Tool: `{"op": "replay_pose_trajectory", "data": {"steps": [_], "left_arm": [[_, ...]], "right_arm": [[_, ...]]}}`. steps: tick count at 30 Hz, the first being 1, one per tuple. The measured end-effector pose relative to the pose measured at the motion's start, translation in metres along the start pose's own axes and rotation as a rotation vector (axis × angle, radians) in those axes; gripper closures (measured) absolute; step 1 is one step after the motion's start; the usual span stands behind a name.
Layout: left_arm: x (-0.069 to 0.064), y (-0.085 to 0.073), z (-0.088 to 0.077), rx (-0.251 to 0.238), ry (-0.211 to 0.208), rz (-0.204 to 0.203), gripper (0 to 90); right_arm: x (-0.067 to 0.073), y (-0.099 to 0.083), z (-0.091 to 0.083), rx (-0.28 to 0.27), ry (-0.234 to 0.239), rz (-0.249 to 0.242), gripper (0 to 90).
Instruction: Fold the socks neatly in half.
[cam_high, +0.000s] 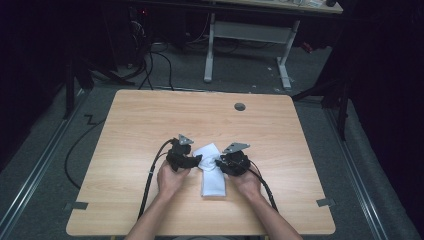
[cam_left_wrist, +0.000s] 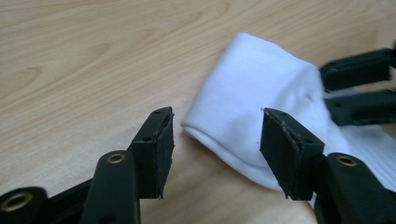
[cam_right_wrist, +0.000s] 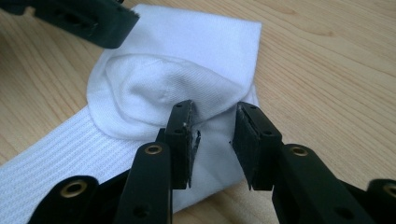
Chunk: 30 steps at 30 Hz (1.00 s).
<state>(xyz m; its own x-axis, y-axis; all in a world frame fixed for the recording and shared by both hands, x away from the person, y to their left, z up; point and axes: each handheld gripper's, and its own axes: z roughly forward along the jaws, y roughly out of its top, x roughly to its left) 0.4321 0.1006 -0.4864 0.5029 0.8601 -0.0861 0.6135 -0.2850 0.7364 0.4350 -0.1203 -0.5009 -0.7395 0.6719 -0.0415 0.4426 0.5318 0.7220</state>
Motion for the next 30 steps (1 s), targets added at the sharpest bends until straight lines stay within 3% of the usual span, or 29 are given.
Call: {"op": "replay_pose_trajectory", "data": {"steps": [3, 9, 13, 21, 30], "left_arm": [[0.008, 0.004, 0.005, 0.013, 0.025, -0.031, 43.4], [0.02, 0.007, 0.009, -0.006, 0.016, -0.101, 42.9], [0.024, 0.005, 0.016, 0.013, 0.003, -0.119, 42.5], [0.022, 0.005, 0.019, 0.001, -0.039, -0.126, 44.9], [0.02, 0.003, 0.02, 0.003, -0.098, -0.087, 64.1]], "right_arm": [[-0.002, 0.0, 0.001, -0.006, 0.001, 0.0, 67.2], [-0.004, 0.0, 0.001, -0.012, 0.011, 0.006, 67.4], [-0.006, -0.001, 0.001, -0.014, 0.024, 0.015, 70.0], [-0.007, -0.001, 0.001, -0.014, 0.029, 0.014, 70.3], [-0.007, -0.001, 0.001, -0.013, 0.028, 0.008, 70.1]]}}
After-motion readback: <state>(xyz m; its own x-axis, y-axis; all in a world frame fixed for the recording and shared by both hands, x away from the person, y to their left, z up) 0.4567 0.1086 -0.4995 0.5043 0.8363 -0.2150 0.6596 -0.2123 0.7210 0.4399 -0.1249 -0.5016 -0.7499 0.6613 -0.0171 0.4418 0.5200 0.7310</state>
